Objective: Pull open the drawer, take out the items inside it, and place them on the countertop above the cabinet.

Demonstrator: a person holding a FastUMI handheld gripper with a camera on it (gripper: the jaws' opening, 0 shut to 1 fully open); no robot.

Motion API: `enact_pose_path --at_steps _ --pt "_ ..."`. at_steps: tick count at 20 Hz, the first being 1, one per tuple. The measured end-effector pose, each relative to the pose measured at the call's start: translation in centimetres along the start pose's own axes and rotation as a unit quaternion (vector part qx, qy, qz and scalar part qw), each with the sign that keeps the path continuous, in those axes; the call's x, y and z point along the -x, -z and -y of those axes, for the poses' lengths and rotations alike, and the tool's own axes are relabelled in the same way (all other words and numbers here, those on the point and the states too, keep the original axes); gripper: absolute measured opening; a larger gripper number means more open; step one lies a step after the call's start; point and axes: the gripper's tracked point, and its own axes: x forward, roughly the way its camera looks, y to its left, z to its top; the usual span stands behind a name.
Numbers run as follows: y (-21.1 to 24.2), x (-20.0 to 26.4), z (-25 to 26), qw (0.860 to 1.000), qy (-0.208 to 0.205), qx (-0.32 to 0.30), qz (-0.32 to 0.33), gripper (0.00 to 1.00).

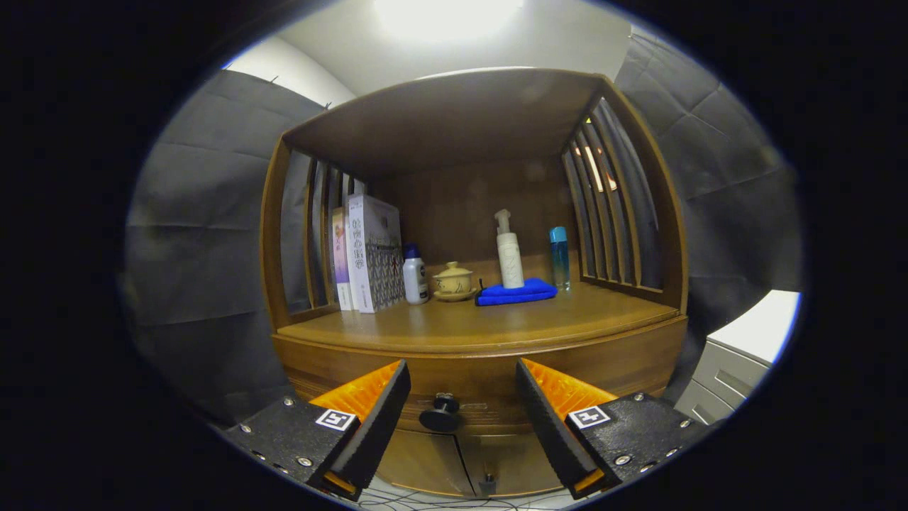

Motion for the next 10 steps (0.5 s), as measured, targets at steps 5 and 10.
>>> enact_pose_path --at_steps 5,10 --pt "3.1 -2.5 -0.6 0.999 -0.005 0.016 -0.03 0.93" --pt "5.2 -3.7 -1.1 0.998 -0.006 0.013 -0.056 0.81"
